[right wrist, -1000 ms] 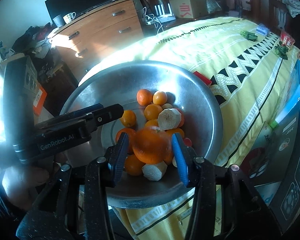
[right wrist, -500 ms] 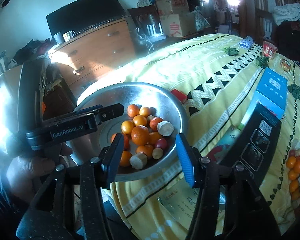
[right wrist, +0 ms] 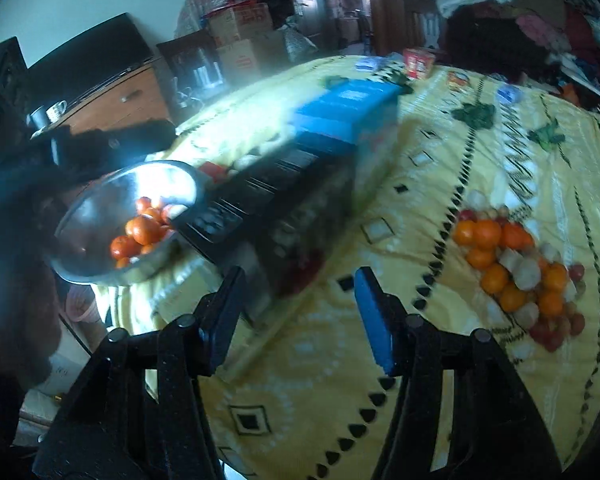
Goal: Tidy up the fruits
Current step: 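Move both open tools from the basin back to the fruit pile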
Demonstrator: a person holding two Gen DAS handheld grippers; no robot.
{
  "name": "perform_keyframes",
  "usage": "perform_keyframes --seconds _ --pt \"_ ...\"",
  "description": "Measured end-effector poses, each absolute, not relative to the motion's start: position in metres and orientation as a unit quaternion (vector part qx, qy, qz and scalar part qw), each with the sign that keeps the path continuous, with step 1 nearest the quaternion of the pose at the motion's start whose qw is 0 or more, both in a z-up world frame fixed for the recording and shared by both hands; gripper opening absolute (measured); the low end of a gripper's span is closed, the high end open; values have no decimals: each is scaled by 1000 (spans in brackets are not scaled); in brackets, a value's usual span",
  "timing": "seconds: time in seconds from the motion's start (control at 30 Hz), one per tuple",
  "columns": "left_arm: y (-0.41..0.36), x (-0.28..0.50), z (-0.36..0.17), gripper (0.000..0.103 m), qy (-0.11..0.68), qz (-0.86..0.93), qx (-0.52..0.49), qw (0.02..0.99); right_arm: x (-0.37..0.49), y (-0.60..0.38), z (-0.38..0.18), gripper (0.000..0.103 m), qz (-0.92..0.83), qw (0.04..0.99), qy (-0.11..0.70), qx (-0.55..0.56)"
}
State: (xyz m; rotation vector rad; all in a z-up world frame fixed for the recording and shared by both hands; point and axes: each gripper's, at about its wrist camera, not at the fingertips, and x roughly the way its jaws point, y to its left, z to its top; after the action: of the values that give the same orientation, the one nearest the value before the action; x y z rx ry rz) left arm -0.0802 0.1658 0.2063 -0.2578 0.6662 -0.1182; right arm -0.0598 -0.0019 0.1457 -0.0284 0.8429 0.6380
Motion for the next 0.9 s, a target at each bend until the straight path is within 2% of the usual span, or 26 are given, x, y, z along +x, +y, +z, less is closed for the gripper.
perform_keyframes --seconds 0.17,0.3,0.63,0.83,0.9 --pt "97 -48 172 70 370 -118 -104 915 -55 -94 98 57 220 867 445 47" --pt "62 -29 143 70 403 -146 -99 898 -38 -147 85 57 179 873 449 71" --pt "38 4 107 70 443 -156 -94 878 46 -186 69 56 160 879 445 64" --pt "25 20 99 70 446 -167 -99 874 68 -176 53 48 162 869 465 37" --pt "17 26 96 70 446 -174 -98 872 72 -176 48 41 164 866 470 40"
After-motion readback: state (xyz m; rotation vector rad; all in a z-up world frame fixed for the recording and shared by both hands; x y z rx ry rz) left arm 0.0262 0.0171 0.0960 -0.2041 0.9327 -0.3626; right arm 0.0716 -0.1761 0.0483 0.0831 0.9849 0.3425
